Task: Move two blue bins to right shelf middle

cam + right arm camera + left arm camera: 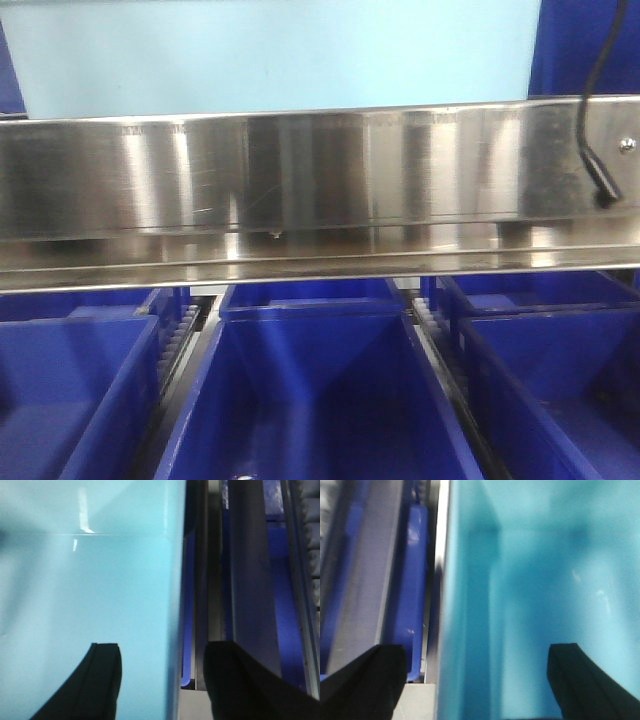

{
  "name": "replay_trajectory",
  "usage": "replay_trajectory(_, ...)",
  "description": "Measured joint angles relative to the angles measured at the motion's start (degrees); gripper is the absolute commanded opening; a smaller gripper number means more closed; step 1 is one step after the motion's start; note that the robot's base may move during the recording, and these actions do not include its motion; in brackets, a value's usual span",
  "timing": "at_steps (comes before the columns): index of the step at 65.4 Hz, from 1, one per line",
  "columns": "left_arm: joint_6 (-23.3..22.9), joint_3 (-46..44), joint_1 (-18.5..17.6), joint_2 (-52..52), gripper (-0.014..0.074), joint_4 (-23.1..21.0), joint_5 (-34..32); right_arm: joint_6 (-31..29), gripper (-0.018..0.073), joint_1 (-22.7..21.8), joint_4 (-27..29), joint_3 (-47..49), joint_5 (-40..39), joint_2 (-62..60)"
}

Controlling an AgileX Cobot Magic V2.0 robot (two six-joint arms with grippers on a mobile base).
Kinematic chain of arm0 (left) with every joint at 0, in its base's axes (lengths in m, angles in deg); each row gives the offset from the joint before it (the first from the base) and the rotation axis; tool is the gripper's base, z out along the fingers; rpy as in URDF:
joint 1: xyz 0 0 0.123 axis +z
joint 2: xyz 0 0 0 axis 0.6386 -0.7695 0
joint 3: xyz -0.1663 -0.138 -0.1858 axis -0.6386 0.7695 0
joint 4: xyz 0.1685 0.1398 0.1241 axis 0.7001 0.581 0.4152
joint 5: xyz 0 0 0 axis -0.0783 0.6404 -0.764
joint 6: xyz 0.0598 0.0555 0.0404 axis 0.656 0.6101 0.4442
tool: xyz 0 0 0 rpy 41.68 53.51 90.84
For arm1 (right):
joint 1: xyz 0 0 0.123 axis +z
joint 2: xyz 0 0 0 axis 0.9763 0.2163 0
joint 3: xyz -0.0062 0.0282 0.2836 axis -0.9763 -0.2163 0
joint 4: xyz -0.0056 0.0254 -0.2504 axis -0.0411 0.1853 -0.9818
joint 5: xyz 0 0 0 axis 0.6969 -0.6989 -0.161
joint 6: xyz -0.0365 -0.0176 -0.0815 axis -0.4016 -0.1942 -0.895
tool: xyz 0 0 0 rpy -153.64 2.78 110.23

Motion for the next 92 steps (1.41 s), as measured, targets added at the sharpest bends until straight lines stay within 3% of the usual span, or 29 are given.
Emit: replay_trajectory(92, 0.00, 0.00, 0.00, -2.43, 0.0475, -0.02, -0.11, -1.15, 0.0265, -0.76, 1.60, 0.00, 0.00, 2.03)
